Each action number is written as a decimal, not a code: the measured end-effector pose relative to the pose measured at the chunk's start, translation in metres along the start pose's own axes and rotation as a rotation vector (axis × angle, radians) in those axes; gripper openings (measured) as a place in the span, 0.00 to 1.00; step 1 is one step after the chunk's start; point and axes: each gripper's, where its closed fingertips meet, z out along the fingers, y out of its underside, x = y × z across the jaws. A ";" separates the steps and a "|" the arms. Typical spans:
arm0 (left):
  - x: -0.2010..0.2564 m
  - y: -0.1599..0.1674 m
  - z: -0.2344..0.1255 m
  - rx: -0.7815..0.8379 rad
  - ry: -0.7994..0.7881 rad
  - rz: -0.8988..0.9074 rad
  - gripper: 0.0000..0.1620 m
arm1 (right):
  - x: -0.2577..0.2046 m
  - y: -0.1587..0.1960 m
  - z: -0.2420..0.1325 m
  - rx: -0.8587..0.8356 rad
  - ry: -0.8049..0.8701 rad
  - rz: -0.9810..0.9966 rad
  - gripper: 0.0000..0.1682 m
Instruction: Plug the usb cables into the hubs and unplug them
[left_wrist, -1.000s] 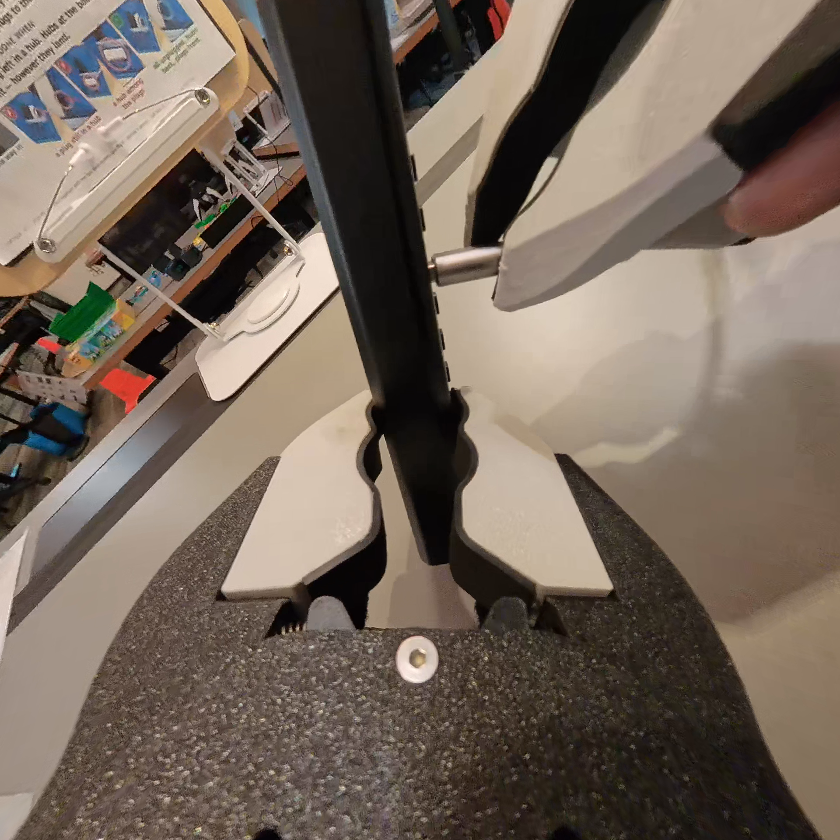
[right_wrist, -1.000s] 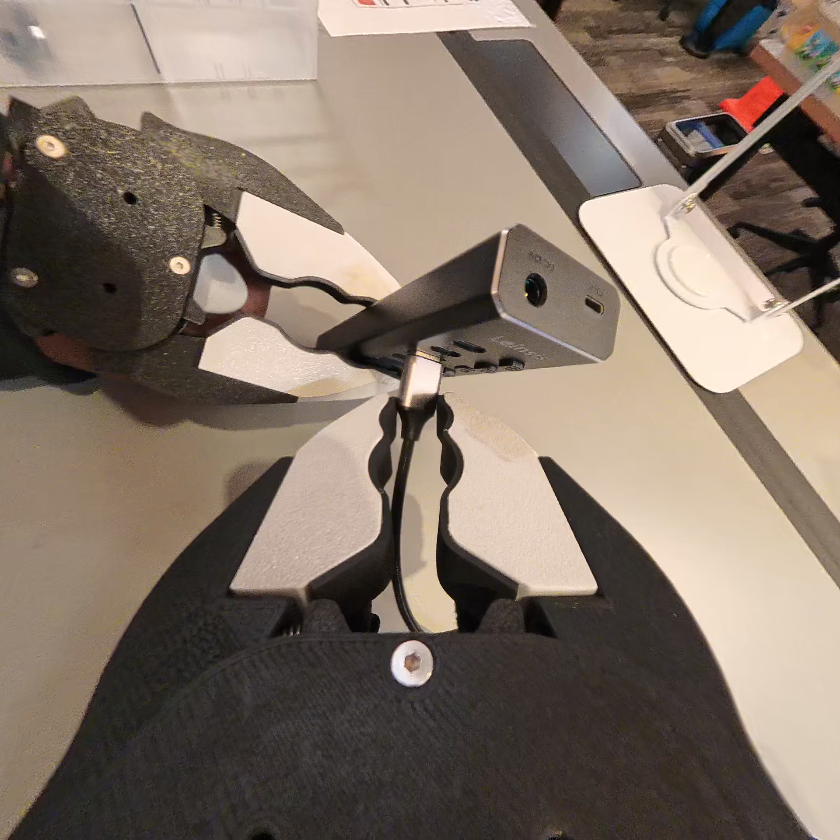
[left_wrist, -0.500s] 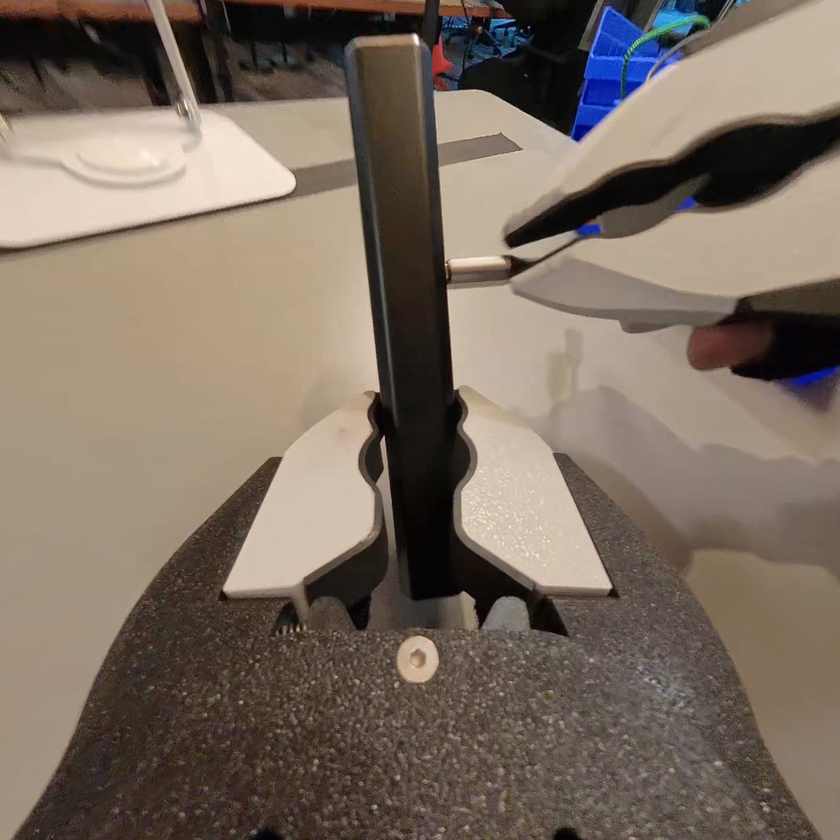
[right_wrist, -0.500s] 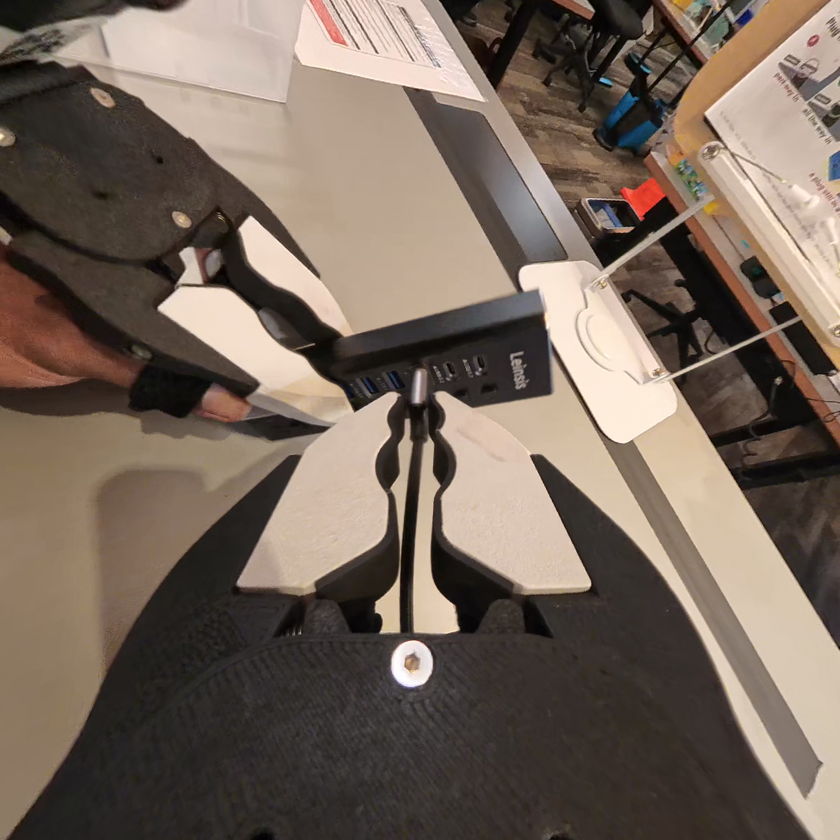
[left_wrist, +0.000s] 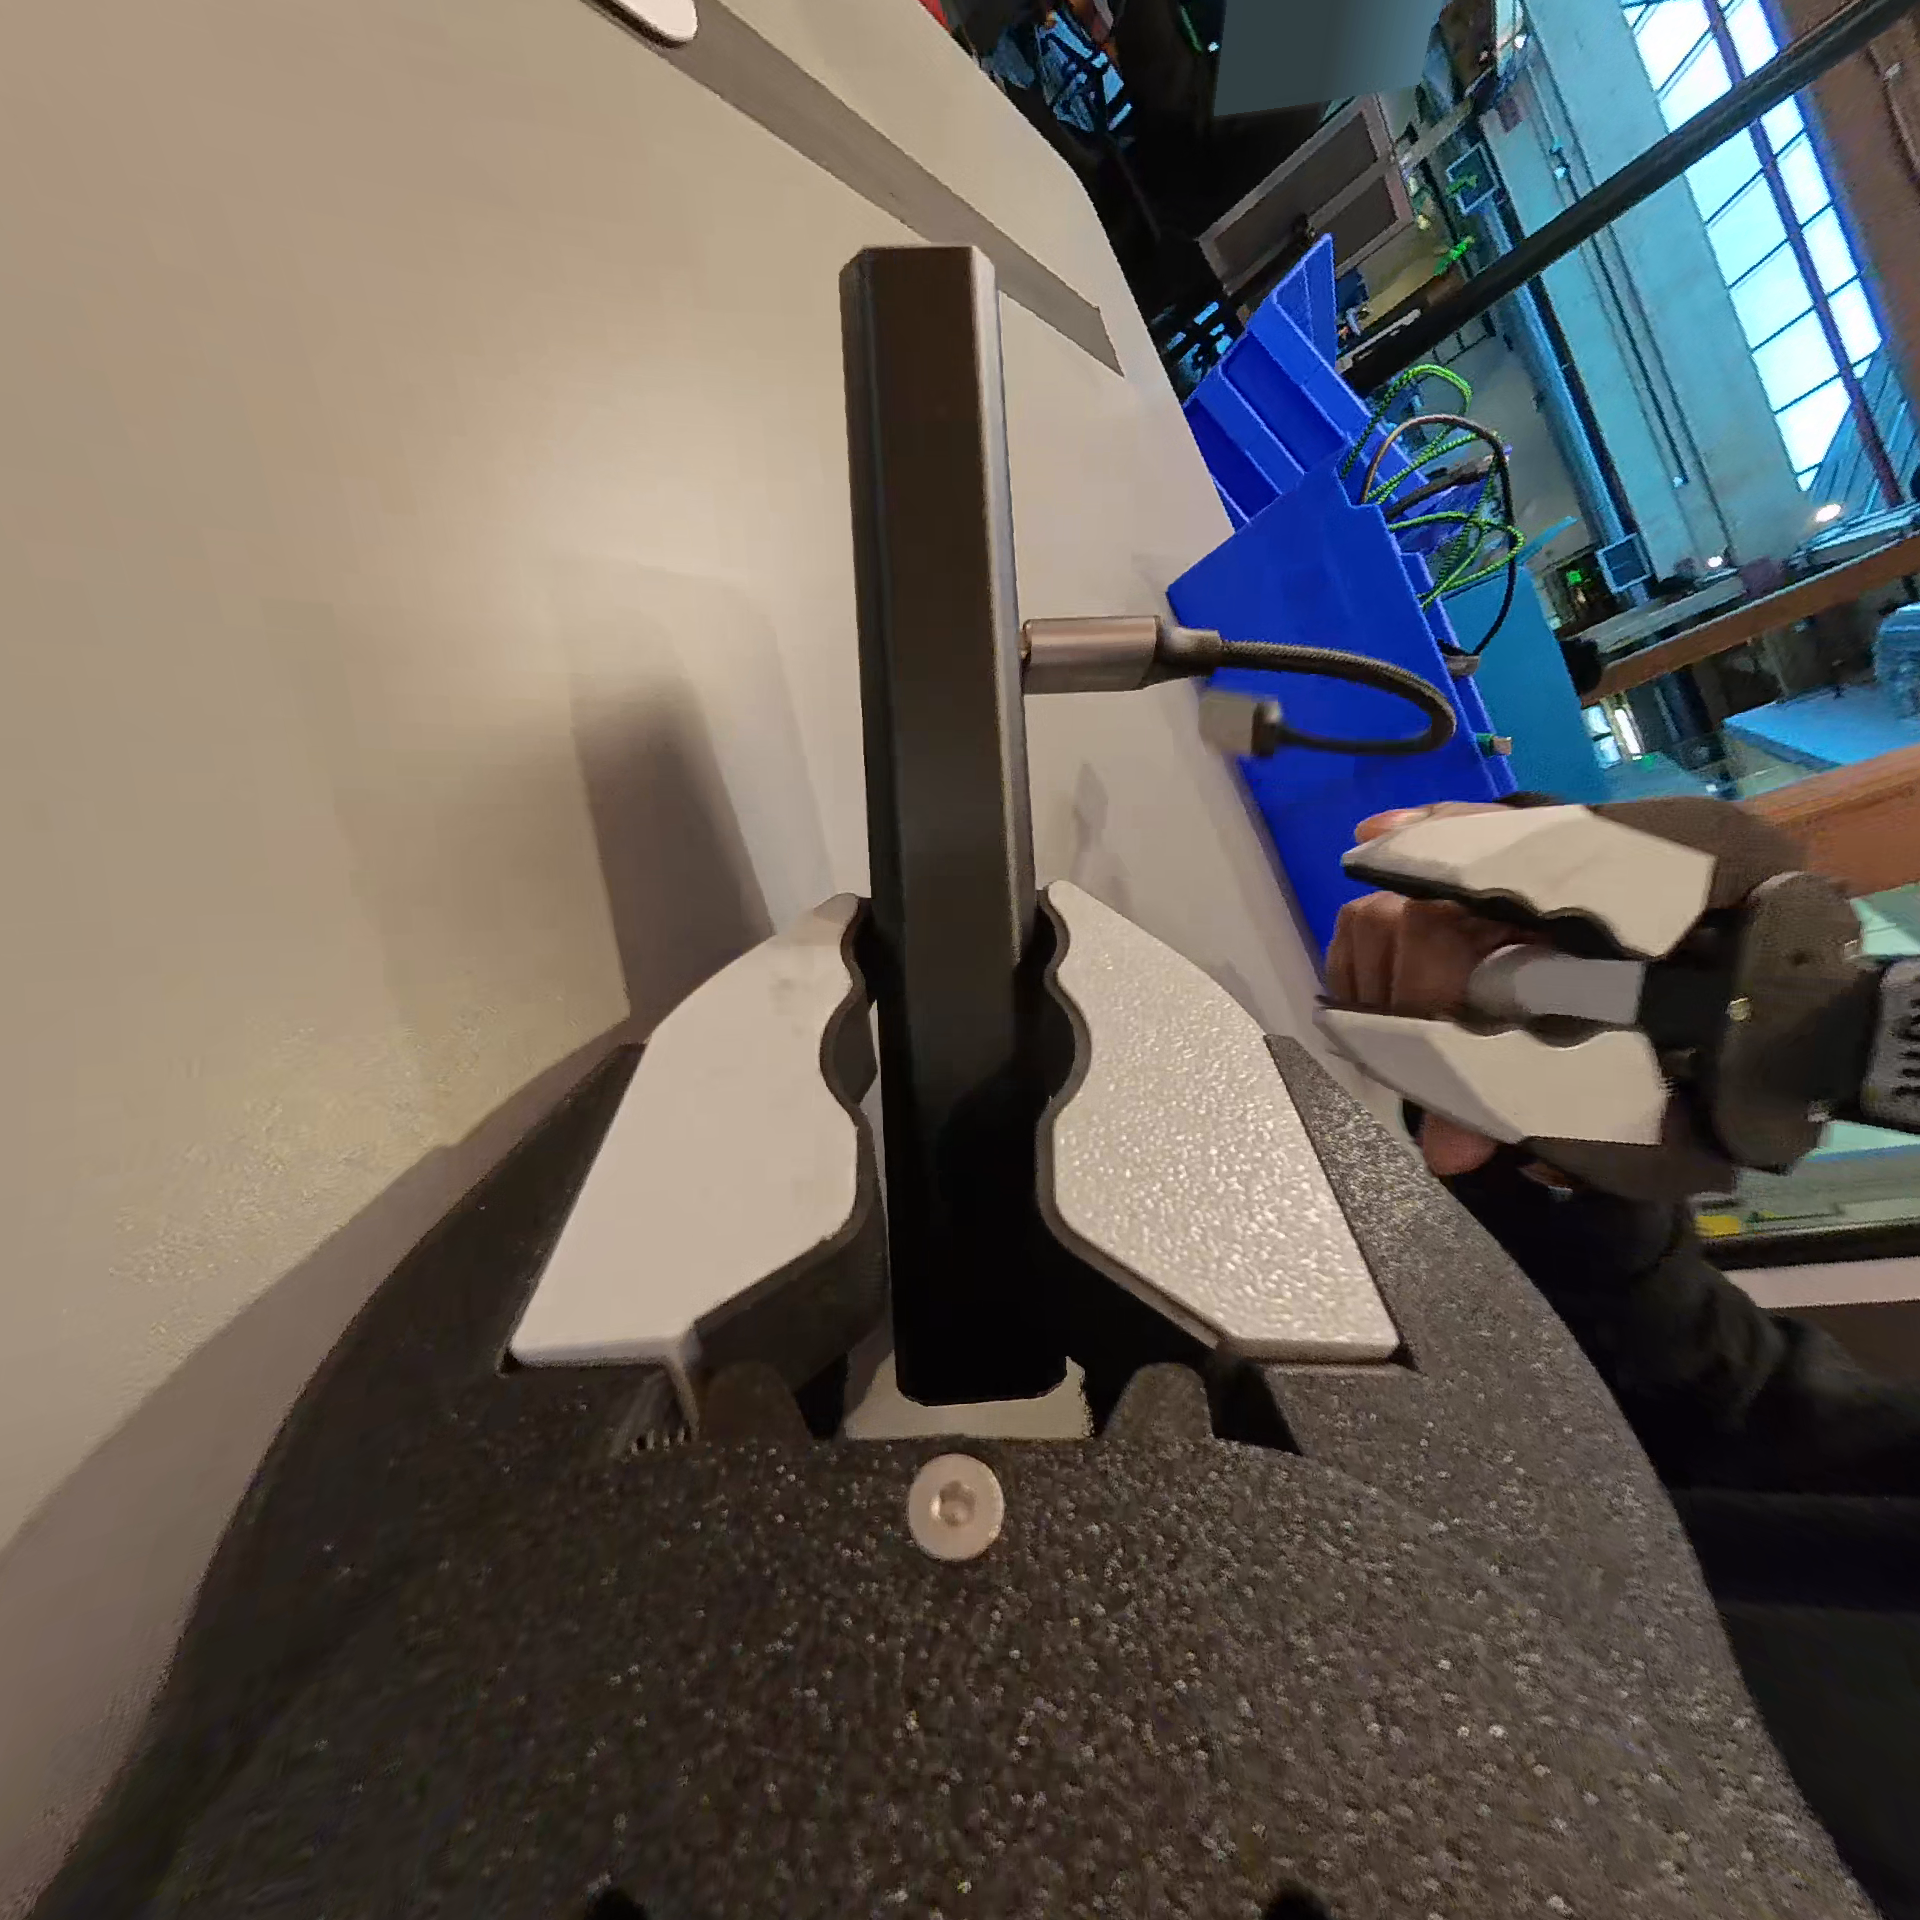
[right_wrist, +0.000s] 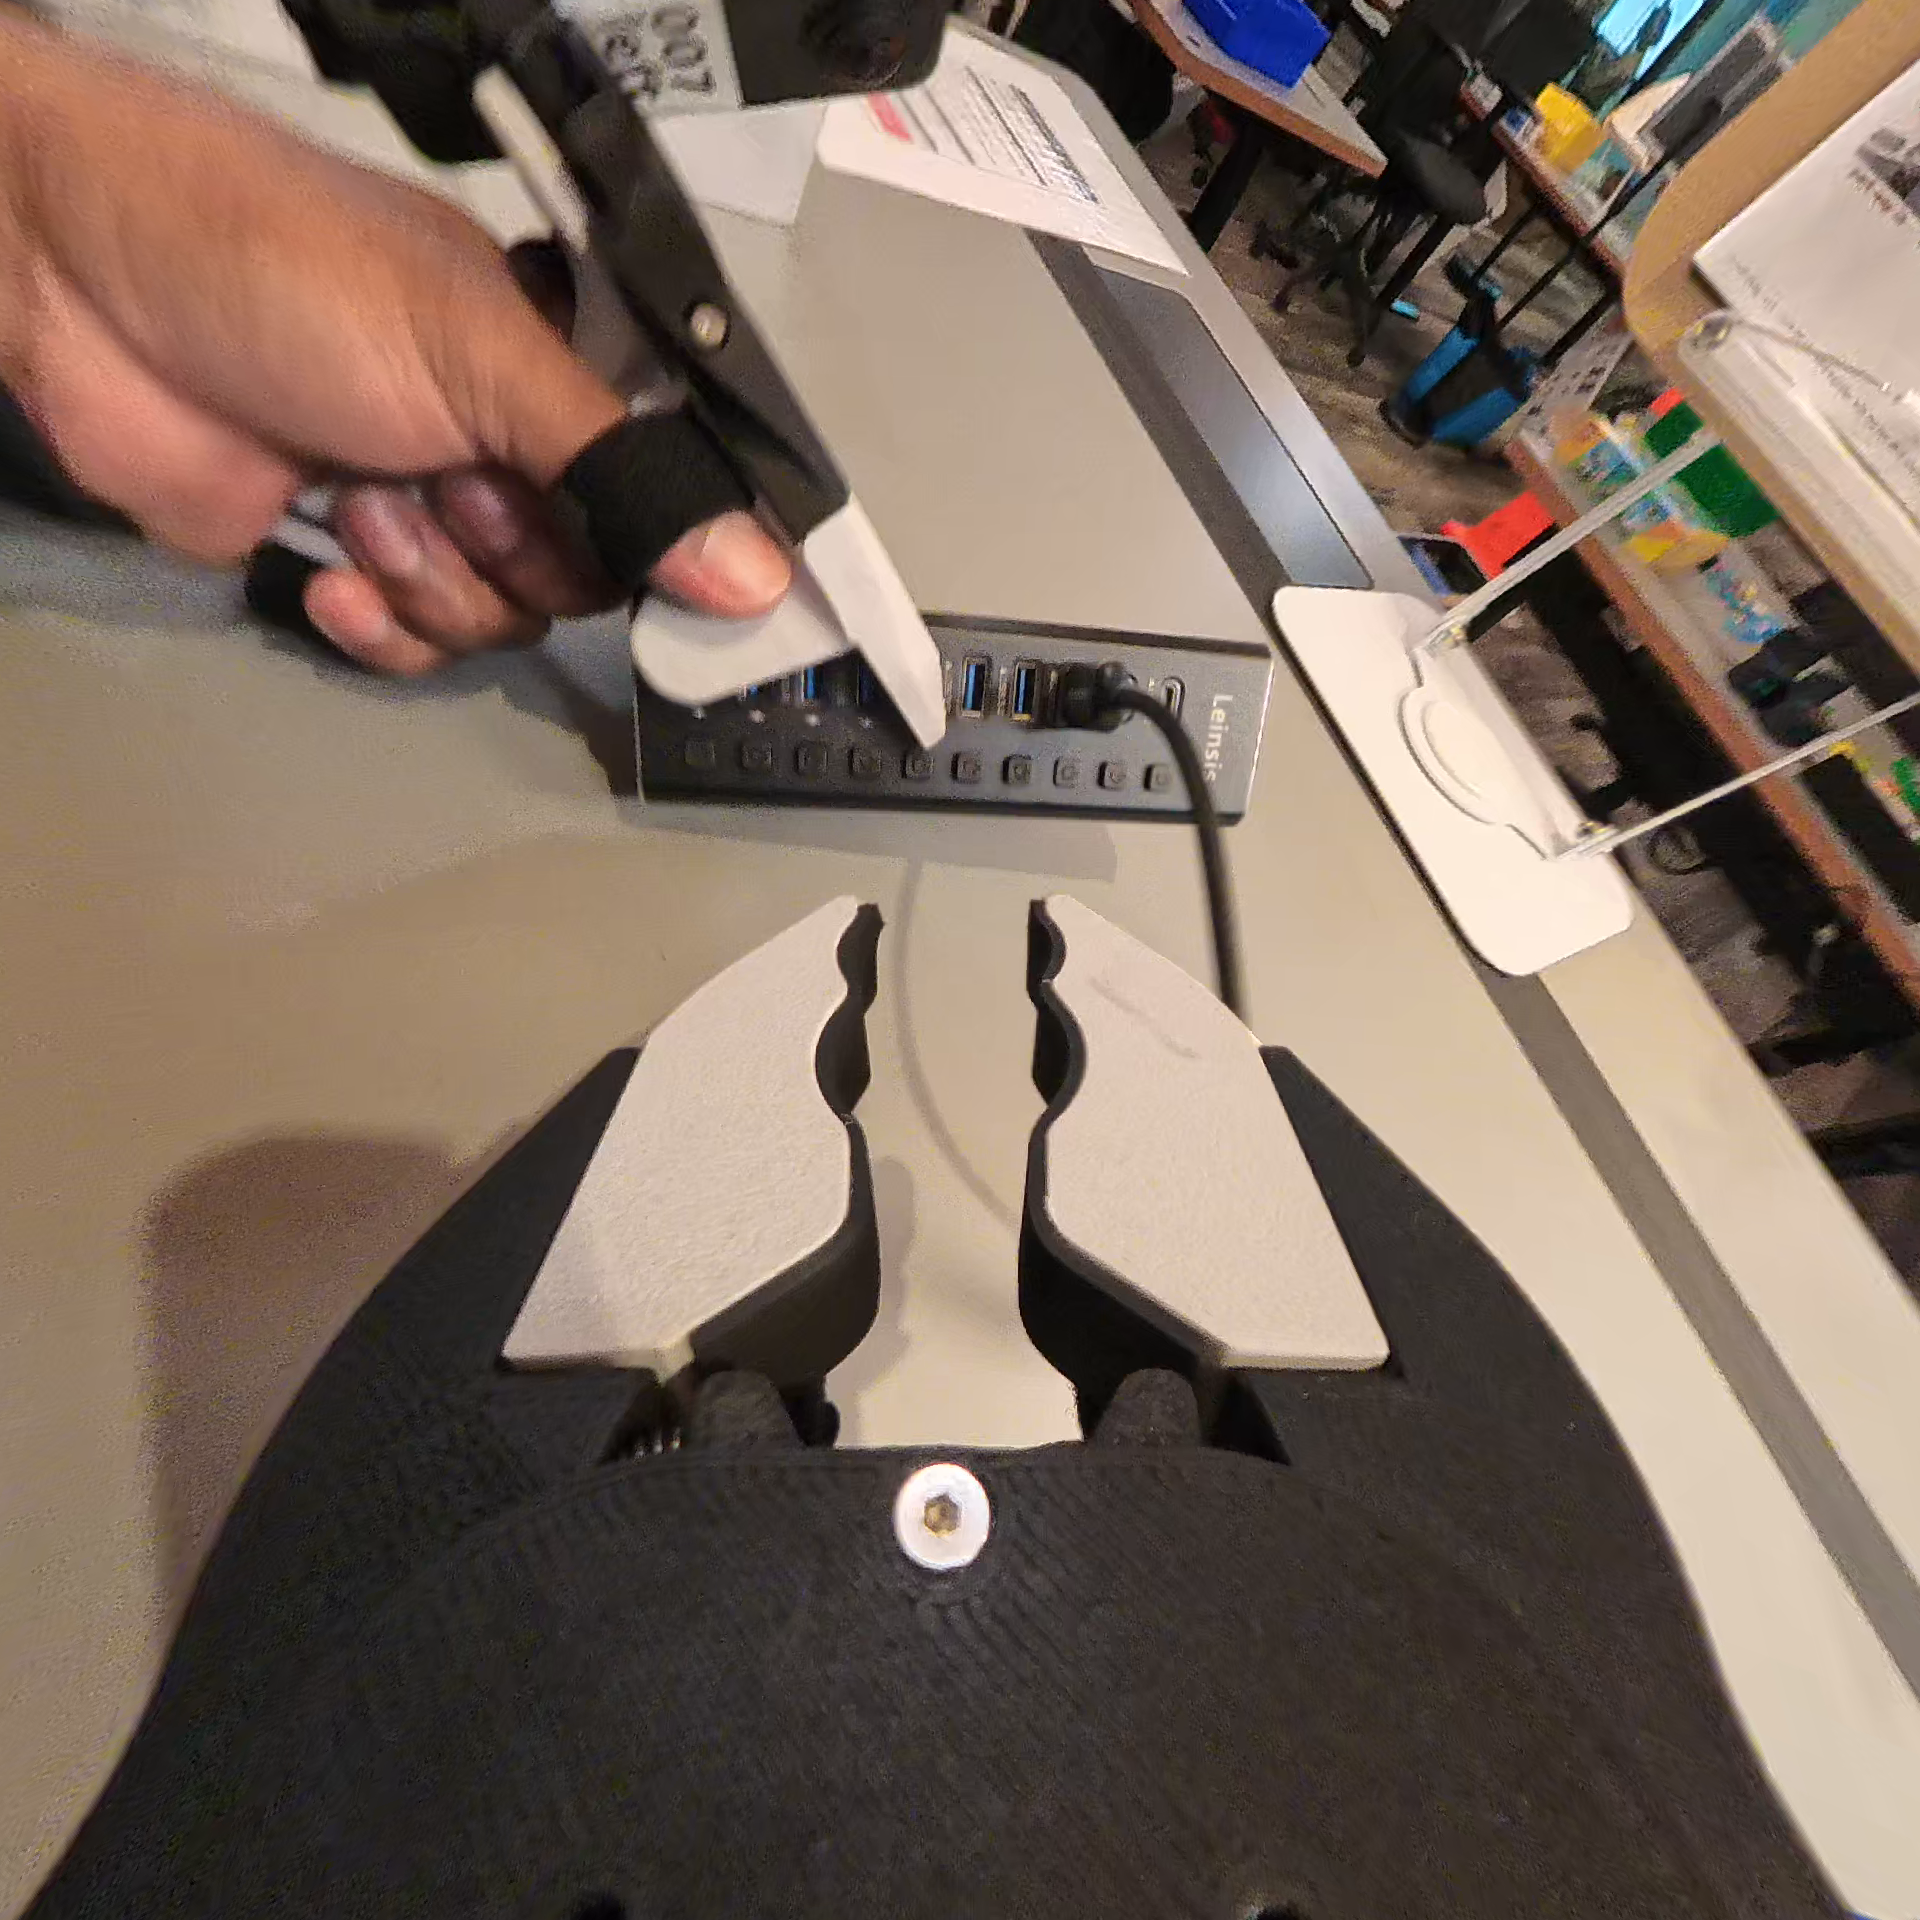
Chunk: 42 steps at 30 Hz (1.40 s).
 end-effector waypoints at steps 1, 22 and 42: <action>0.000 0.001 0.000 -0.009 0.016 -0.022 0.17 | -0.001 0.006 0.001 -0.008 0.011 -0.039 0.16; 0.051 0.098 -0.013 -0.774 0.376 0.026 0.17 | -0.034 0.050 0.022 -0.155 -0.380 -0.514 0.42; 0.060 -0.003 -0.098 -0.328 0.085 0.394 0.49 | -0.051 0.072 -0.001 -0.372 -0.623 -0.104 0.41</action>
